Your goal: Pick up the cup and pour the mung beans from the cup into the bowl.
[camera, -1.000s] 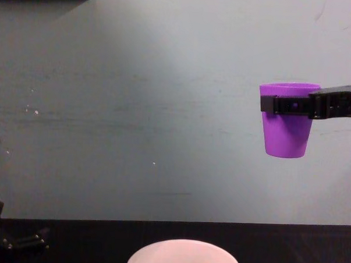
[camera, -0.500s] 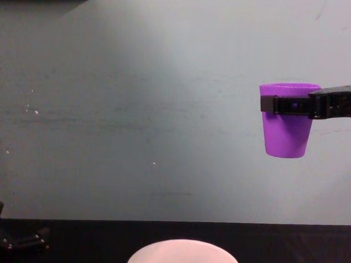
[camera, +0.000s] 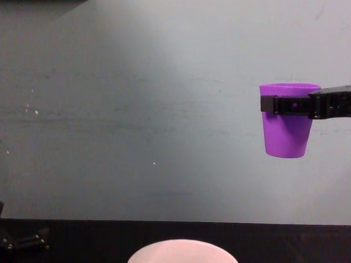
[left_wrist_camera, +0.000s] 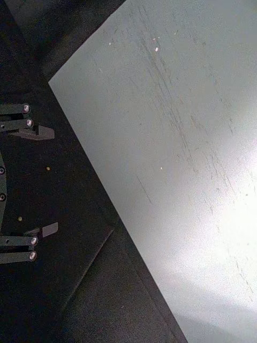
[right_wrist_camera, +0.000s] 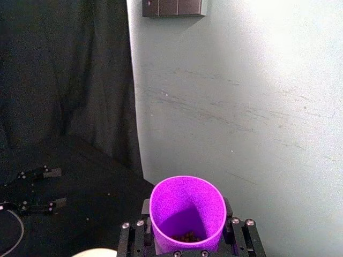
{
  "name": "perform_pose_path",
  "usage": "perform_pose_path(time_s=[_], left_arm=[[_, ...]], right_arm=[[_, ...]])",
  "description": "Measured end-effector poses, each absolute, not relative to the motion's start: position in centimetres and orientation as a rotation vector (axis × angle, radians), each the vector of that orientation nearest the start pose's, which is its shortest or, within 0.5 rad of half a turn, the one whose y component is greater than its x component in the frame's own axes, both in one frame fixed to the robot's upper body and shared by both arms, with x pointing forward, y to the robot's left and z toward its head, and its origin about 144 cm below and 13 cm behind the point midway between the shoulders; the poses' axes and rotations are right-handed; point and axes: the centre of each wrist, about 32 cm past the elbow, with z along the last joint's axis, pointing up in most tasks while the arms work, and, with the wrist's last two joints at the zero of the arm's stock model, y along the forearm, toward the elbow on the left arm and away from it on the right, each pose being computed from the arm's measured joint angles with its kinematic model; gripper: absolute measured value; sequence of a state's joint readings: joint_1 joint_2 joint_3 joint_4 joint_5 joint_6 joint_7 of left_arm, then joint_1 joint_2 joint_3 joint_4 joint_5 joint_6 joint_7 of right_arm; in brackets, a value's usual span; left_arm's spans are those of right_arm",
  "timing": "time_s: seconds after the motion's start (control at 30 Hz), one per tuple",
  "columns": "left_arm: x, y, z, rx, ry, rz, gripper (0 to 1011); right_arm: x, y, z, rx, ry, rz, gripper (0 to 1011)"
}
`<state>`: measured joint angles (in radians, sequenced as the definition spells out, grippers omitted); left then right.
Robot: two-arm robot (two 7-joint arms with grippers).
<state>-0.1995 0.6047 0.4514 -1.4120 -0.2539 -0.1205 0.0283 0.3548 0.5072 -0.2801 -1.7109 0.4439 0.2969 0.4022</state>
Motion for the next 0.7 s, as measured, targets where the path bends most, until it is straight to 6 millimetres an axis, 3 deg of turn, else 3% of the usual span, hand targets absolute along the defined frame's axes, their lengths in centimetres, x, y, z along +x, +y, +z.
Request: perform_pose_path(time_s=[0.7], left_arm=[[48.86, 30.97, 113.98, 0.304, -0.285, 1.248, 1000]], right_arm=[[51.87, -27.23, 129.78, -0.091, -0.126, -0.884, 729]])
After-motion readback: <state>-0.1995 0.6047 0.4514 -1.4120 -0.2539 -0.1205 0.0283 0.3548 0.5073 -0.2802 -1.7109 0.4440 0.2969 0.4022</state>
